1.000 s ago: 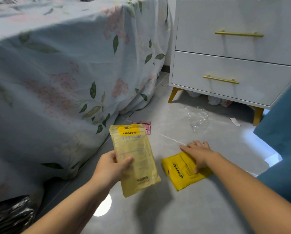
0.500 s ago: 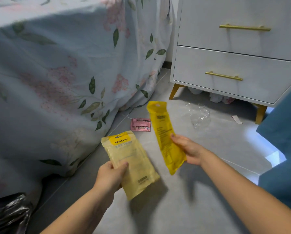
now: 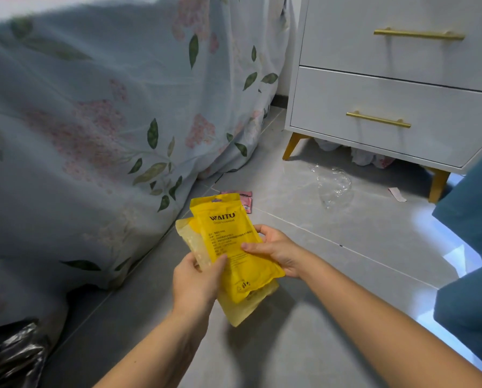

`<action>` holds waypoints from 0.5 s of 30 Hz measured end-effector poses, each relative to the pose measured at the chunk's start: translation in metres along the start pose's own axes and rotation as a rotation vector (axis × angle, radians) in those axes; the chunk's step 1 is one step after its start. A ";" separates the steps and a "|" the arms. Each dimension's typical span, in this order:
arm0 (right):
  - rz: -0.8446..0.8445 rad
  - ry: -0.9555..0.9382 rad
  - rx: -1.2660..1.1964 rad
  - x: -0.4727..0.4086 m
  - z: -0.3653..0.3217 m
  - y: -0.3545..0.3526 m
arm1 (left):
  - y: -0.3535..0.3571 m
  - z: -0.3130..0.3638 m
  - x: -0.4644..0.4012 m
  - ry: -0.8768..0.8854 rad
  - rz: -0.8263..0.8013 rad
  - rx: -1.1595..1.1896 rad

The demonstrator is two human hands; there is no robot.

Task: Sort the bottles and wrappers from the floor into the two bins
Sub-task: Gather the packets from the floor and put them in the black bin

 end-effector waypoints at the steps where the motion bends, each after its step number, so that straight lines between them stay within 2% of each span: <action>1: -0.036 0.023 0.005 -0.003 0.001 -0.002 | -0.001 -0.005 -0.001 -0.007 0.025 -0.002; 3: -0.087 0.056 0.033 -0.009 -0.002 -0.005 | -0.003 -0.013 -0.003 -0.020 0.063 0.019; 4: -0.056 0.064 0.063 -0.012 -0.006 -0.008 | -0.005 -0.016 -0.005 -0.021 0.085 0.028; 6: 0.143 0.030 0.220 -0.023 -0.018 -0.020 | -0.009 -0.021 -0.009 -0.014 0.125 0.055; 8: 0.470 -0.076 0.606 -0.034 -0.035 -0.037 | -0.012 -0.026 -0.012 -0.004 0.158 0.073; 9: 0.582 -0.122 0.852 -0.040 -0.043 -0.041 | -0.013 -0.027 -0.014 -0.002 0.180 0.075; 10: 0.622 -0.126 1.094 -0.047 -0.049 -0.041 | -0.015 -0.028 -0.015 -0.002 0.204 0.077; 12: 0.555 -0.006 1.412 -0.061 -0.055 -0.036 | -0.017 -0.032 -0.019 -0.017 0.236 0.090; 15: 0.424 0.179 1.637 -0.081 -0.053 -0.028 | -0.021 -0.035 -0.023 -0.045 0.262 0.084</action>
Point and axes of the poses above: each hand's wrist, its own x-axis away from the middle knuckle, its own y-axis out of the palm, z = x × y, the point moved 3 cm from there along -x, towards the middle knuckle, and after that the axes turned 15 degrees about -z, right-handed, at the moved point
